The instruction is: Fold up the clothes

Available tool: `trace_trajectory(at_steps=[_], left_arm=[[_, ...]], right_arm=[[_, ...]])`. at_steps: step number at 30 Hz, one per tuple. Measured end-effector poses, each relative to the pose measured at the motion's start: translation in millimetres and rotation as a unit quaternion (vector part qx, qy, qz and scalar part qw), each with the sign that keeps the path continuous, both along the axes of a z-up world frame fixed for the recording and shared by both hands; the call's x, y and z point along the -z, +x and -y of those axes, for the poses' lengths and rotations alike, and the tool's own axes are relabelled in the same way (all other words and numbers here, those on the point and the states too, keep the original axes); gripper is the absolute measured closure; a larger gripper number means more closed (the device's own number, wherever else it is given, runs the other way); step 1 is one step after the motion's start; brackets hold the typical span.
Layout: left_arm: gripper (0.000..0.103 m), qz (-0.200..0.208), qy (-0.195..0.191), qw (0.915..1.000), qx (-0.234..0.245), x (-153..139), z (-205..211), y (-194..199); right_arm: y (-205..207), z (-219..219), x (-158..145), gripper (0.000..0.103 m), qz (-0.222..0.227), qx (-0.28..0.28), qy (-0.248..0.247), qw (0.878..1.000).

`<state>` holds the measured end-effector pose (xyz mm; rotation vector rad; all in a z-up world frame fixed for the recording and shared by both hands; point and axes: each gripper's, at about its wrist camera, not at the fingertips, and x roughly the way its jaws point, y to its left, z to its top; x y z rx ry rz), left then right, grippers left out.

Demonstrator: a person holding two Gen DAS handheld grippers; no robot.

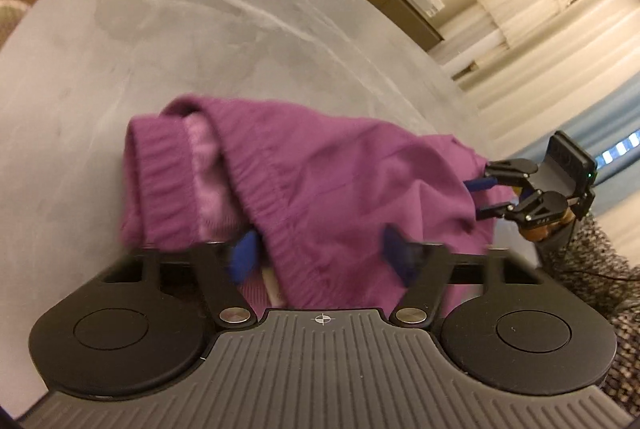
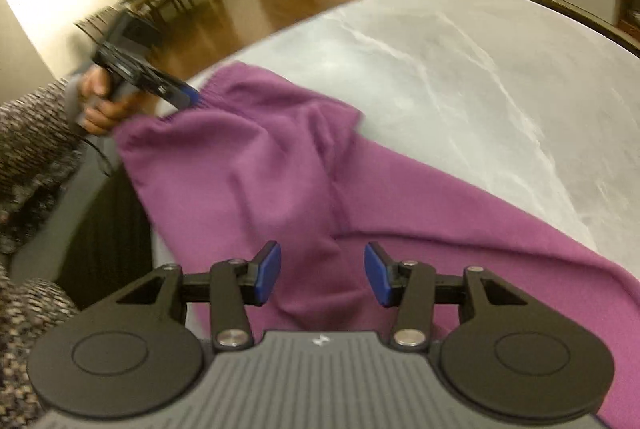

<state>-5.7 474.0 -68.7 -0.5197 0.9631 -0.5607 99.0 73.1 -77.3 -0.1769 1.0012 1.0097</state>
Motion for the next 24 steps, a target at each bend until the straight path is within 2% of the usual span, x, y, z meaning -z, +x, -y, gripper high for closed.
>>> trace_trajectory(at_steps=[1,2,4,5,6,9,10,13,14,16,18,20,21,22,23,24], left_arm=[[0.103,0.007,0.005,1.0000,-0.002,-2.7,3.3,0.6],[0.103,0.037,-0.010,0.9991,-0.015,-14.4,-2.9,-3.9],[0.103,0.115,-0.053,0.9907,-0.051,-44.3,-22.2,-16.8],[0.103,0.137,-0.069,0.9852,-0.077,-52.0,-38.8,-20.6],[0.103,0.128,-0.080,0.9831,-0.104,-49.5,-56.8,-19.7],[0.103,0.075,-0.026,0.9903,-0.114,-31.2,-64.8,-16.6],[0.103,0.062,-0.020,0.9919,-0.110,-25.7,-62.4,-17.3],[0.101,0.049,-0.027,0.9935,-0.099,-17.2,-52.5,-23.2],[0.096,0.048,-0.026,0.9940,-0.095,-15.4,-48.7,-25.6],[0.062,0.047,-0.022,0.9950,-0.085,-12.6,-37.4,-30.8],[0.053,0.052,-0.012,0.9960,-0.072,-11.9,-23.4,-36.6],[0.056,0.057,0.004,0.9963,-0.065,-10.8,-15.4,-38.9],[0.074,0.061,0.017,0.9958,-0.066,-10.4,-12.6,-38.6],[0.103,0.065,0.039,0.9943,-0.076,-10.4,-10.2,-37.3],[0.103,0.067,0.051,0.9925,-0.089,-10.8,-11.4,-35.8],[0.103,0.077,0.045,0.9901,-0.108,-13.2,-15.4,-34.3]], right_arm=[[-0.9,2.2,3.5,0.056,-0.004,0.007,-0.002,1.000],[-1.4,5.0,5.7,0.056,-0.007,0.015,-0.001,1.000],[-0.4,13.2,6.0,0.056,-0.010,0.034,0.006,0.999],[2.1,19.4,5.3,0.054,-0.014,0.047,0.007,0.999],[4.6,25.6,4.7,0.051,-0.017,0.060,0.008,0.998],[12.0,36.9,10.2,0.050,-0.040,0.083,0.006,0.996],[14.4,38.8,12.1,0.050,-0.048,0.091,0.008,0.995],[22.9,39.5,19.5,0.046,-0.088,0.129,0.042,0.987],[27.0,38.4,22.3,0.043,-0.105,0.145,0.058,0.982],[36.2,32.3,29.2,0.040,-0.142,0.172,0.074,0.972],[42.9,26.2,30.7,0.032,-0.158,0.182,0.082,0.967],[48.3,17.4,29.4,0.031,-0.162,0.184,0.078,0.966],[50.0,11.0,28.5,0.036,-0.154,0.183,0.071,0.968],[51.7,4.2,28.0,0.042,-0.143,0.182,0.062,0.971],[53.6,-2.5,28.0,0.067,-0.133,0.180,0.054,0.973],[55.5,-8.4,27.6,0.089,-0.121,0.179,0.045,0.975]])
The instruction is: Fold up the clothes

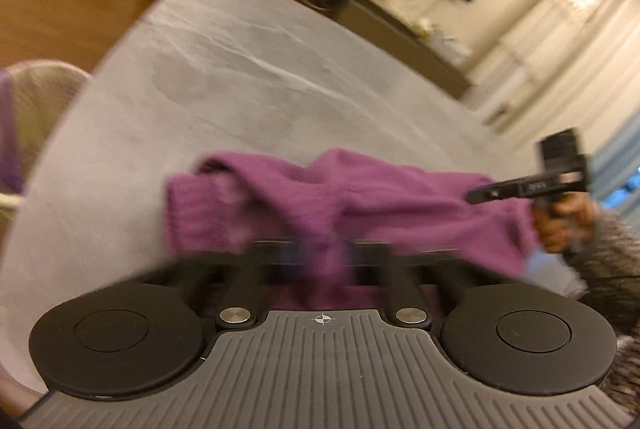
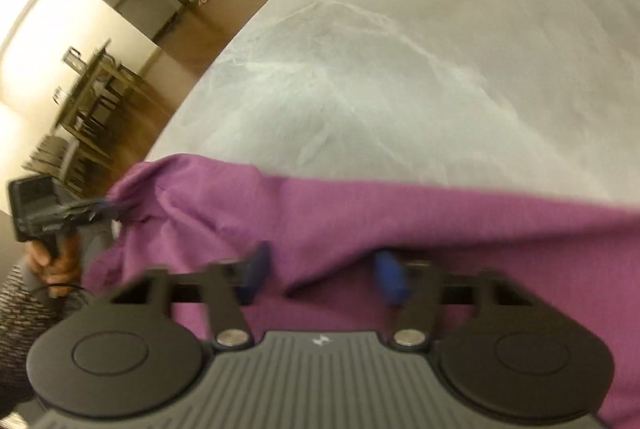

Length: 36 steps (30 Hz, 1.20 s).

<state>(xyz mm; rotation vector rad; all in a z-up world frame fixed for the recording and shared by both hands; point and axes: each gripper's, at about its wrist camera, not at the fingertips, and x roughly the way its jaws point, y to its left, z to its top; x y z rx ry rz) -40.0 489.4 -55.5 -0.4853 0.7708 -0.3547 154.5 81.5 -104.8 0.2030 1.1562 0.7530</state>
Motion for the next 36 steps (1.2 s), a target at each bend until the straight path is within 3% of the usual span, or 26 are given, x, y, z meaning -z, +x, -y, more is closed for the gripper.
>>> trace_trajectory(at_steps=[3,6,8,10,11,12,13,15,17,18,20,21,25,27,30,32,33,34,36], left_arm=[[0.103,0.041,-0.047,0.9961,-0.063,-11.9,-23.5,8.4],[0.103,0.024,-0.052,0.9945,-0.087,-4.7,-33.5,27.2],[0.103,-0.001,-0.053,0.9938,-0.097,8.1,-35.3,35.9],[0.103,-0.017,-0.061,0.9926,-0.104,19.1,-36.1,35.8],[0.103,-0.017,-0.068,0.9923,-0.102,21.3,-35.8,32.4],[0.097,-0.014,-0.077,0.9922,-0.096,22.7,-34.5,28.7],[0.077,-0.011,-0.088,0.9921,-0.088,24.0,-32.9,24.8],[0.059,-0.003,-0.074,0.9951,-0.067,18.5,-25.0,19.7],[0.077,0.006,-0.054,0.9976,-0.044,11.7,-16.4,14.9],[0.103,0.011,-0.044,0.9984,-0.033,8.3,-12.2,12.5],[0.103,0.038,-0.036,0.9979,-0.037,-8.8,-9.3,16.1],[0.103,0.053,-0.034,0.9971,-0.042,-18.2,-8.3,18.6],[0.103,0.030,-0.082,0.9902,-0.109,-19.0,-35.7,61.2],[0.103,-0.005,-0.096,0.9871,-0.128,-2.4,-46.2,89.8],[0.103,-0.033,-0.112,0.9831,-0.141,17.2,-52.6,114.6],[0.086,-0.031,-0.109,0.9817,-0.153,17.5,-54.4,115.0],[0.066,-0.029,-0.108,0.9808,-0.160,16.8,-56.7,112.3],[0.053,-0.025,-0.106,0.9813,-0.159,14.0,-58.5,104.9],[0.051,-0.015,-0.098,0.9834,-0.152,6.8,-61.5,87.0]], right_arm=[[4.5,-4.5,-8.9,0.091,0.055,0.016,-0.021,0.998],[12.4,-4.8,-6.9,0.091,0.075,0.039,-0.044,0.995],[18.3,2.6,-1.7,0.087,0.059,0.062,-0.034,0.996],[22.3,17.0,1.6,0.081,0.025,0.091,0.009,0.995],[22.7,22.1,2.3,0.073,0.012,0.098,0.024,0.995],[22.2,23.7,3.0,0.062,0.003,0.098,0.032,0.995],[21.7,25.4,3.8,0.057,-0.007,0.098,0.039,0.994],[19.2,17.4,5.0,0.056,-0.018,0.074,0.040,0.996],[15.9,2.0,3.1,0.057,-0.008,0.045,0.023,0.999],[14.8,-6.5,0.4,0.071,0.007,0.032,0.011,0.999],[14.9,-23.1,-8.2,0.094,0.051,0.013,-0.021,0.998],[17.8,-26.9,-13.2,0.095,0.070,0.014,-0.031,0.997],[43.9,-32.1,-24.3,0.095,0.100,0.034,-0.056,0.993],[60.9,-27.7,-19.2,0.082,0.089,0.061,-0.066,0.992],[77.2,4.3,-13.5,0.074,0.046,0.119,-0.016,0.992],[72.6,34.1,-18.4,0.071,0.036,0.145,0.018,0.989],[67.4,50.0,-22.5,0.062,0.036,0.155,0.033,0.987],[62.3,66.0,-26.6,0.057,0.036,0.165,0.049,0.984],[38.7,87.7,-37.7,0.050,0.061,0.152,0.038,0.986]])
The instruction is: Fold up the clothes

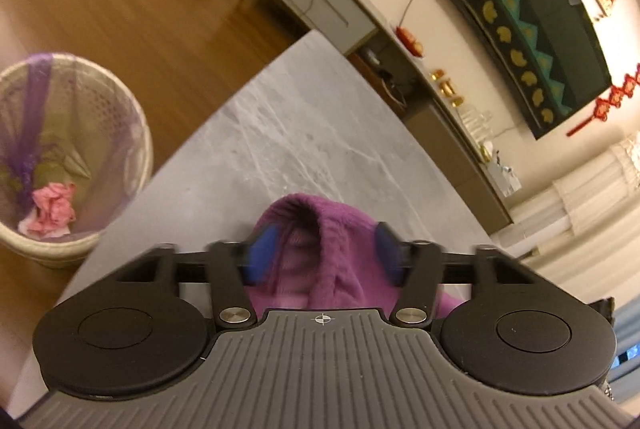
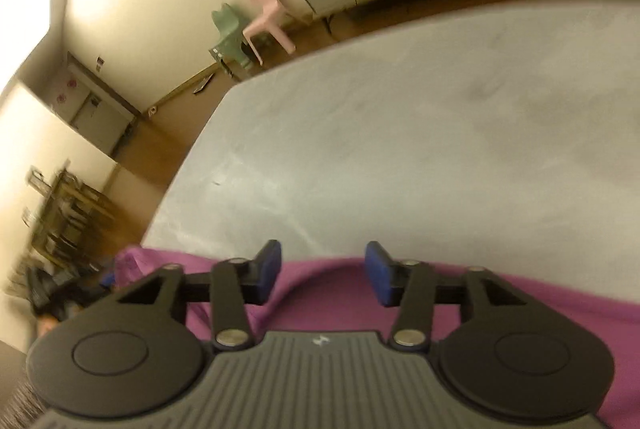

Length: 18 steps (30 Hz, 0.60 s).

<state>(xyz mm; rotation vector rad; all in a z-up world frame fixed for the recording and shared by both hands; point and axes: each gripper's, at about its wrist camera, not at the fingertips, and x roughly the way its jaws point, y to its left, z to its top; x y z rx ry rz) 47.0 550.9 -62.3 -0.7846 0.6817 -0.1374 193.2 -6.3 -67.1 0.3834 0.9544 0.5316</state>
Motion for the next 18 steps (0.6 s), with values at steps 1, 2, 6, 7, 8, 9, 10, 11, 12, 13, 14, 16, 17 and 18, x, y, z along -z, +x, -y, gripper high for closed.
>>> trace_trajectory(at_steps=[1,2,6,7,8,9,10,11,12,13,14,16,17,18], left_arm=[[0.046,-0.001,0.013,0.9998,0.013,-3.1,-0.1,-8.3],[0.044,-0.004,0.033,0.9988,0.035,-6.3,5.0,-16.5],[0.035,-0.017,0.109,0.9875,0.112,-15.4,37.0,-33.6],[0.032,-0.018,0.122,0.9850,0.121,-15.6,45.1,-33.4],[0.032,-0.020,0.126,0.9835,0.128,-14.3,51.7,-30.6],[0.033,-0.026,0.127,0.9822,0.136,-12.7,57.6,-26.6],[0.037,-0.035,0.135,0.9792,0.148,-9.9,64.6,-20.8],[0.043,-0.043,0.153,0.9744,0.159,-8.2,72.0,-16.7],[0.073,-0.053,0.179,0.9678,0.169,-7.3,80.1,-13.8],[0.103,-0.056,0.194,0.9639,0.173,-7.0,84.8,-13.0],[0.103,-0.058,0.205,0.9613,0.175,-6.9,88.2,-12.9],[0.103,-0.030,0.167,0.9718,0.163,-18.1,80.9,-17.1],[0.103,-0.011,0.130,0.9805,0.147,-25.8,72.4,-18.9],[0.103,0.003,0.077,0.9902,0.116,-31.6,58.4,-19.2]], right_arm=[[-14.6,7.4,-4.3,0.047,0.013,-0.014,-0.019,1.000],[-29.5,13.0,-6.0,0.040,0.022,-0.031,-0.040,0.998],[-62.4,20.4,1.2,0.035,0.030,-0.070,-0.104,0.992],[-68.4,21.8,3.5,0.035,0.029,-0.074,-0.112,0.991],[-73.1,23.3,5.8,0.035,0.027,-0.073,-0.109,0.991],[-77.1,24.6,7.1,0.035,0.027,-0.071,-0.106,0.991],[-79.6,24.9,7.5,0.035,0.029,-0.070,-0.103,0.992],[-81.0,24.3,8.4,0.035,0.034,-0.071,-0.104,0.991],[-82.5,23.3,9.5,0.035,0.039,-0.073,-0.108,0.991],[-85.9,23.0,9.1,0.035,0.047,-0.079,-0.117,0.989],[-90.4,24.2,7.8,0.035,0.053,-0.087,-0.127,0.987],[-98.6,28.6,5.6,0.035,0.068,-0.110,-0.143,0.981],[-103.6,31.2,3.4,0.035,0.076,-0.121,-0.147,0.979],[-108.6,33.9,1.3,0.035,0.084,-0.133,-0.152,0.976]])
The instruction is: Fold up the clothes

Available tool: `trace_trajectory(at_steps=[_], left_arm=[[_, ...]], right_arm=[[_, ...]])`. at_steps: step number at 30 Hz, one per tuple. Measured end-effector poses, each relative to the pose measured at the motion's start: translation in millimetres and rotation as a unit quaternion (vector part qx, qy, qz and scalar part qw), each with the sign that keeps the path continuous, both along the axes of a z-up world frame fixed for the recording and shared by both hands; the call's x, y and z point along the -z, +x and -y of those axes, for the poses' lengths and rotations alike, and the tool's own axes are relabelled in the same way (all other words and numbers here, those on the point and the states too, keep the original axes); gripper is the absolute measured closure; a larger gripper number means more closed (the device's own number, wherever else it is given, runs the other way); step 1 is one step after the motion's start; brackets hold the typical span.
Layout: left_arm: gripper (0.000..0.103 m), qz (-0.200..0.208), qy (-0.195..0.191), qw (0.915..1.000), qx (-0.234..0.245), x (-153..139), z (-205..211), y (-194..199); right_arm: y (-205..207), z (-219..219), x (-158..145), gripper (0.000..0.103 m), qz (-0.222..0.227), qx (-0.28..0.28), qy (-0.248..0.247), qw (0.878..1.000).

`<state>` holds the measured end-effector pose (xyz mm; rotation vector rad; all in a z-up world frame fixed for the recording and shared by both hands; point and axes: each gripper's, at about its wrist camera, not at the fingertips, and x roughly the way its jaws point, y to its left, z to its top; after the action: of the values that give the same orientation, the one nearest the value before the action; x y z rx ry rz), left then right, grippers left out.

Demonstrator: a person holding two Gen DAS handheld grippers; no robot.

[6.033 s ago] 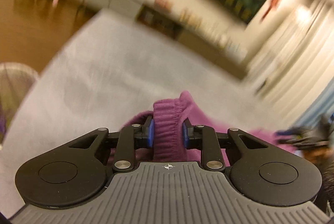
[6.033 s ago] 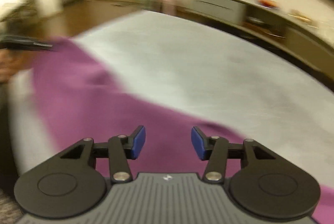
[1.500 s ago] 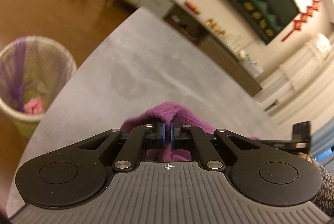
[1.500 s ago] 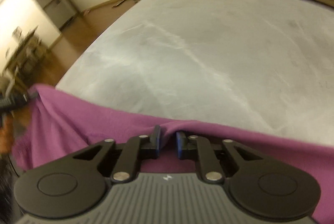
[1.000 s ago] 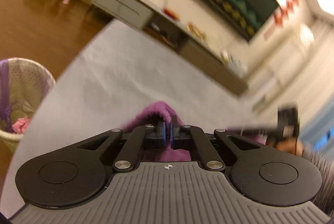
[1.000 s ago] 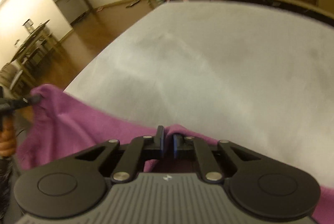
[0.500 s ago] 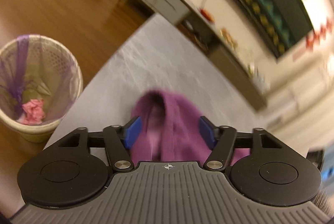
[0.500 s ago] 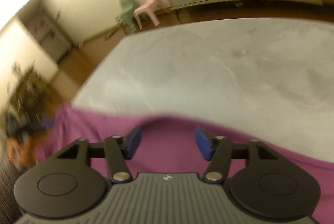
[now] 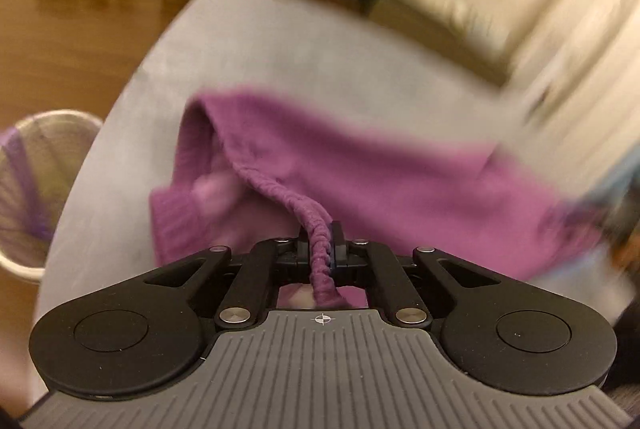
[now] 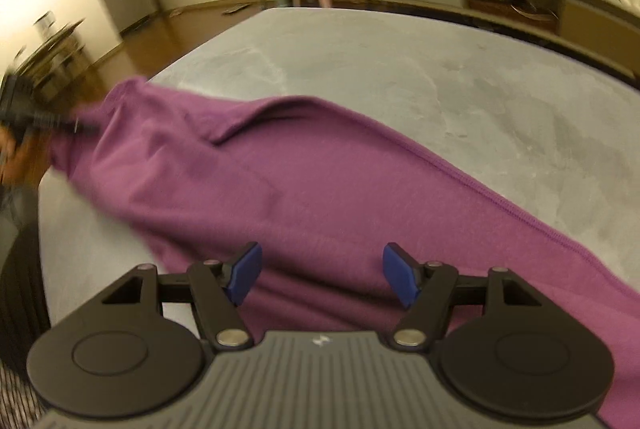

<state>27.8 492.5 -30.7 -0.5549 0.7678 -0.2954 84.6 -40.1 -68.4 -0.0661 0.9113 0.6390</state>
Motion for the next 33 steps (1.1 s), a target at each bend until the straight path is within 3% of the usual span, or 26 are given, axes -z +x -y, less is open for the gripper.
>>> trace_trajectory(at_steps=[2,3,4,5,7,9,13,20,23,24,26,27,28,31,33], left_arm=[[0.103,0.020,-0.096,0.9926,-0.071,-3.0,-29.4,2.0],[0.103,0.027,-0.127,0.9868,-0.097,-2.0,-39.9,3.7],[0.102,0.022,-0.130,0.9852,-0.109,-0.5,-44.6,8.6],[0.097,0.008,-0.113,0.9875,-0.109,1.0,-44.2,13.1],[0.063,-0.015,-0.056,0.9938,-0.095,5.0,-37.9,12.6],[0.052,-0.023,-0.013,0.9962,-0.083,7.9,-32.3,-2.1],[0.035,-0.014,0.044,0.9963,-0.073,13.5,-27.6,-46.2],[0.023,0.007,0.044,0.9978,-0.049,20.5,-15.2,-75.0],[0.023,0.005,0.084,0.9963,-0.020,23.8,6.5,-68.7],[0.023,0.006,0.101,0.9948,-0.016,25.7,12.3,-66.5],[0.036,0.011,0.129,0.9915,-0.007,30.9,23.1,-60.0],[0.073,0.014,0.138,0.9904,0.003,30.3,26.8,-57.0],[0.103,0.016,0.145,0.9892,0.014,28.7,30.5,-54.1],[0.103,0.055,0.089,0.9944,0.013,8.2,24.8,-51.5],[0.103,0.087,0.000,0.9959,-0.024,-11.6,6.2,-46.6]], right_arm=[[-6.2,5.1,-1.3,0.035,0.013,-0.011,-0.013,1.000],[-6.6,8.7,-0.8,0.035,0.017,-0.007,-0.019,1.000],[-6.4,12.7,-0.2,0.035,0.021,-0.001,-0.026,0.999],[-5.9,17.3,0.2,0.035,0.022,0.008,-0.032,0.999],[-7.9,26.1,0.1,0.035,0.025,0.021,-0.043,0.999],[-15.5,33.6,-1.1,0.034,0.032,0.021,-0.054,0.998],[-33.6,46.7,0.1,0.025,0.047,0.016,-0.078,0.996],[-26.6,62.7,2.0,0.025,0.057,0.071,-0.071,0.993],[-23.9,74.0,2.7,0.025,0.056,0.103,-0.054,0.992],[-23.7,78.6,3.8,0.025,0.053,0.114,-0.049,0.991],[-24.4,90.2,7.0,0.025,0.045,0.136,-0.041,0.989],[-25.6,96.4,7.5,0.025,0.042,0.146,-0.038,0.988],[-27.1,102.9,7.3,0.025,0.039,0.158,-0.034,0.986],[-34.1,128.5,2.9,0.026,0.031,0.198,-0.014,0.980],[-41.1,151.2,-3.0,0.026,0.032,0.233,-0.005,0.972]])
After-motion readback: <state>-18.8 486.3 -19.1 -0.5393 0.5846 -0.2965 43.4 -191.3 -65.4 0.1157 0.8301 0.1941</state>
